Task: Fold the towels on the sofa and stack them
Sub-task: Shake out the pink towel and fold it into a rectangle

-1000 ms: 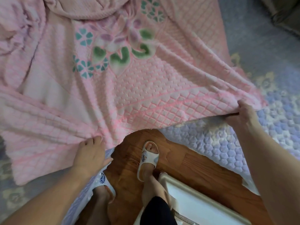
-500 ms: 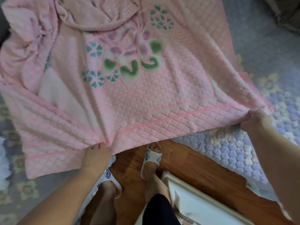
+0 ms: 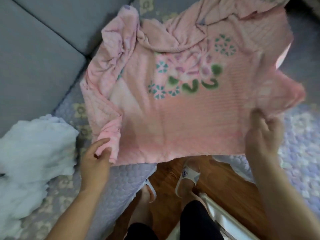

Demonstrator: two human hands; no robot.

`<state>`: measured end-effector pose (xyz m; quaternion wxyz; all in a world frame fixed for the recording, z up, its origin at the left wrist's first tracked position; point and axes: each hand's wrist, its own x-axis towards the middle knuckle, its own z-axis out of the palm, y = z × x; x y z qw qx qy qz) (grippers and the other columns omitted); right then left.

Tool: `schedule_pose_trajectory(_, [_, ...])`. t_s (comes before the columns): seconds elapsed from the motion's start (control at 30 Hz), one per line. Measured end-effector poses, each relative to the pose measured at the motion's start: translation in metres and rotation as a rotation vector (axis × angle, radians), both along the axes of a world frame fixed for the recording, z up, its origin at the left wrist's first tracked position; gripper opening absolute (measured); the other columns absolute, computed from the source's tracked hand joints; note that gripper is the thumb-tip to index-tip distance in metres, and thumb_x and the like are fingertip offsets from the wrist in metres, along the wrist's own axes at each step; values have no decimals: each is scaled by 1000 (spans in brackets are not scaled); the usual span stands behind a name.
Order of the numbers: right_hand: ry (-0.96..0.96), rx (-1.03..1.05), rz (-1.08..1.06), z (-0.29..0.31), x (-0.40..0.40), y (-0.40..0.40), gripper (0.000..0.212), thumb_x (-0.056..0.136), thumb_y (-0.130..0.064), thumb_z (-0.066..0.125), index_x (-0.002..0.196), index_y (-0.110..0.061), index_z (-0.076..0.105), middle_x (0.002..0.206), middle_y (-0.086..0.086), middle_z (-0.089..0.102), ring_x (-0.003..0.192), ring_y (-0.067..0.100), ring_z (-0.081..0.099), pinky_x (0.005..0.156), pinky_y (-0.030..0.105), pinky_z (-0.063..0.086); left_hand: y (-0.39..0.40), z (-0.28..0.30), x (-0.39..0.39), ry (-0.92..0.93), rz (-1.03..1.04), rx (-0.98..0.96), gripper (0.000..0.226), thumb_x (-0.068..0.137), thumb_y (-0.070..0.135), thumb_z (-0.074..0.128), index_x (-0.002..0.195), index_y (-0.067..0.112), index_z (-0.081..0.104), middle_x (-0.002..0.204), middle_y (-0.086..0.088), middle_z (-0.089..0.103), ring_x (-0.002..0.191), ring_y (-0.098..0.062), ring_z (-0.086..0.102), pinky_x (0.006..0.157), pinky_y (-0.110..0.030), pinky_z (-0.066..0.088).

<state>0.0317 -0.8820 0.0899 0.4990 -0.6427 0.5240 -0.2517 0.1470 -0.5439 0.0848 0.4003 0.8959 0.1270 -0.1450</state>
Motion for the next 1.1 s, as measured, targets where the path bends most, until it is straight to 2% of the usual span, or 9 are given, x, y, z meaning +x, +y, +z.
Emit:
schedule_pose_trajectory(0.13, [-8, -197, 533, -15, 67, 147, 24, 93, -5, 46, 113, 3, 59, 97, 1, 38, 87, 16, 39, 72, 30, 39, -3, 26, 10, -19, -10, -179, 31, 92, -1, 64, 91, 28, 73, 72, 7, 67, 57, 0, 60, 51, -6, 43])
schedule_pose_trajectory(0.27, [-49, -94, 710, -49, 93, 266, 45, 90, -22, 46, 133, -15, 58, 109, -3, 41, 96, 10, 45, 81, 19, 39, 8, 16, 26, 65, 4, -318, 31, 92, -1, 61, 95, 25, 77, 84, 2, 76, 79, -10, 70, 71, -25, 56])
schedule_pose_trajectory(0.43, [32, -160, 783, -61, 99, 313, 48, 97, -42, 37, 134, -17, 56, 111, 2, 45, 96, 20, 50, 75, 29, 44, 55, 14, 44, 209, 26, -364, 31, 90, -2, 63, 102, 22, 78, 93, -9, 77, 91, -25, 74, 89, -49, 59])
schedule_pose_trajectory(0.57, [71, -476, 869, -61, 98, 321, 52, 101, -19, 45, 151, -10, 39, 98, 7, 44, 88, 26, 45, 61, 34, 40, 67, 30, 56, 271, -14, -375, 18, 93, 15, 61, 95, 21, 78, 92, -5, 78, 92, -23, 74, 88, -55, 58])
schedule_pose_trajectory(0.7, [151, -591, 869, -54, 104, 330, 41, 100, -16, 46, 139, -5, 52, 95, 8, 44, 84, 28, 42, 65, 38, 39, 63, 43, 60, 233, -79, -273, 28, 89, 52, 64, 85, 26, 72, 79, 5, 75, 73, -5, 72, 77, -36, 60])
schedule_pose_trajectory(0.8, [144, -579, 908, -47, 111, 340, 45, 91, -9, 61, 135, -3, 56, 96, 7, 46, 85, 27, 43, 71, 40, 37, 59, 40, 60, 129, -123, -33, 21, 87, 38, 72, 98, 24, 60, 83, 7, 69, 72, 0, 67, 57, -12, 49])
schedule_pose_trajectory(0.9, [80, -534, 951, -53, 99, 342, 49, 95, -8, 57, 143, -3, 48, 109, 9, 50, 96, 27, 46, 82, 35, 40, 58, 36, 69, 100, -19, -54, 18, 94, 30, 66, 102, 16, 58, 86, 6, 66, 78, -12, 67, 59, -21, 46])
schedule_pose_trajectory(0.97, [171, -353, 757, -72, 75, 329, 51, 94, -8, 57, 144, -9, 46, 124, 9, 48, 112, 25, 45, 95, 32, 39, 57, 38, 77, 62, -10, -105, 19, 94, 33, 66, 101, 16, 60, 89, 4, 67, 81, -16, 66, 64, -28, 47])
schedule_pose_trajectory(1.1, [552, 354, -236, -146, 21, 265, 45, 87, -19, 62, 130, -12, 55, 129, 8, 51, 123, 30, 49, 101, 39, 43, 49, 40, 95, 120, -21, -379, 11, 86, 34, 73, 90, 29, 64, 96, 1, 72, 91, -19, 69, 83, -44, 57])
